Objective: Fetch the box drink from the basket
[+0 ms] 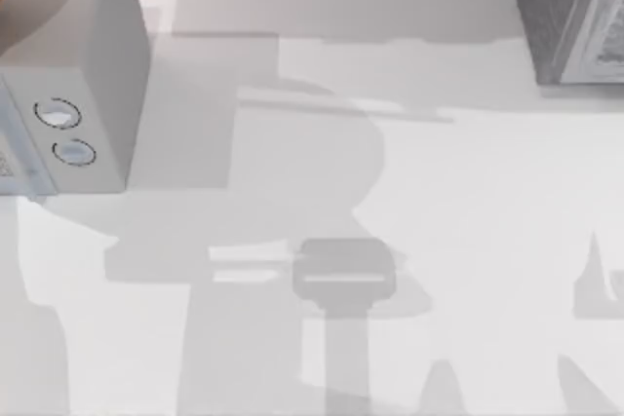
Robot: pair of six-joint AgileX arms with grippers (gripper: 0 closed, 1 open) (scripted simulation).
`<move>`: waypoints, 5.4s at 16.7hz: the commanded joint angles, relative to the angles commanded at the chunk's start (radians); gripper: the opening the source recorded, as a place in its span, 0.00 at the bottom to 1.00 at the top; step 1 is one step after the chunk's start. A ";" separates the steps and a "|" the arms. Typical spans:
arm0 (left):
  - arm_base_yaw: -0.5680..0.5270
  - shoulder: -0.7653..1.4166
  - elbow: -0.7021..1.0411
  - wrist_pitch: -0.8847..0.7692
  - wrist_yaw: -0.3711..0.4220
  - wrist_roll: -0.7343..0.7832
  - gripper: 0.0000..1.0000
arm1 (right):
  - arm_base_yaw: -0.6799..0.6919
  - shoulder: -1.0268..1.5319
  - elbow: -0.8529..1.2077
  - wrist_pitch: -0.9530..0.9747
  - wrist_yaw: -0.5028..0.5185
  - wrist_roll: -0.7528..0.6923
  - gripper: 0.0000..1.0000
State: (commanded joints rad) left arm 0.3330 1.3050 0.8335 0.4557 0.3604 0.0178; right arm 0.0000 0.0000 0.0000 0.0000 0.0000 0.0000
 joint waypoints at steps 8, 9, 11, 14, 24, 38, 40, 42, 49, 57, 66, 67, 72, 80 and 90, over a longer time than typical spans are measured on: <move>-0.008 0.016 0.019 0.000 -0.007 0.000 1.00 | 0.000 0.000 0.000 0.000 0.000 0.000 1.00; -0.012 0.034 0.031 0.003 -0.011 0.000 1.00 | 0.000 0.000 0.000 0.000 0.000 0.000 1.00; -0.023 0.074 0.062 0.011 -0.022 0.000 1.00 | 0.000 0.000 0.000 0.000 0.000 0.000 1.00; -0.041 0.139 0.113 0.026 -0.038 0.000 1.00 | 0.000 0.000 0.000 0.000 0.000 0.000 1.00; -0.056 0.194 0.157 0.038 -0.052 0.000 0.85 | 0.000 0.000 0.000 0.000 0.000 0.000 1.00; -0.056 0.194 0.157 0.038 -0.052 0.000 0.00 | 0.000 0.000 0.000 0.000 0.000 0.000 1.00; -0.056 0.194 0.157 0.038 -0.052 0.000 0.00 | 0.000 0.000 0.000 0.000 0.000 0.000 1.00; -0.056 0.194 0.157 0.038 -0.052 0.000 0.00 | 0.000 0.000 0.000 0.000 0.000 0.000 1.00; -0.050 0.180 0.250 -0.066 -0.056 -0.006 0.00 | 0.000 0.000 0.000 0.000 0.000 0.000 1.00; -0.073 0.201 0.663 -0.432 -0.060 0.006 0.00 | 0.000 0.000 0.000 0.000 0.000 0.000 1.00; -0.062 0.206 0.799 -0.565 -0.059 0.004 0.00 | 0.000 0.000 0.000 0.000 0.000 0.000 1.00; -0.062 0.206 0.799 -0.565 -0.060 0.004 0.00 | 0.000 0.000 0.000 0.000 0.000 0.000 1.00; -0.085 0.083 0.654 -0.566 -0.089 0.000 0.00 | 0.000 0.000 0.000 0.000 0.000 0.000 1.00; -0.187 -0.506 0.015 -0.515 -0.199 -0.003 0.00 | 0.000 0.000 0.000 0.000 0.000 0.000 1.00; -0.319 -1.243 -0.771 -0.461 -0.345 -0.016 0.00 | 0.000 0.000 0.000 0.000 0.000 0.000 1.00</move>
State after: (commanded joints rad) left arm 0.0139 0.0615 0.0621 -0.0055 0.0152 0.0014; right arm 0.0000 0.0000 0.0000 0.0000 0.0000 0.0000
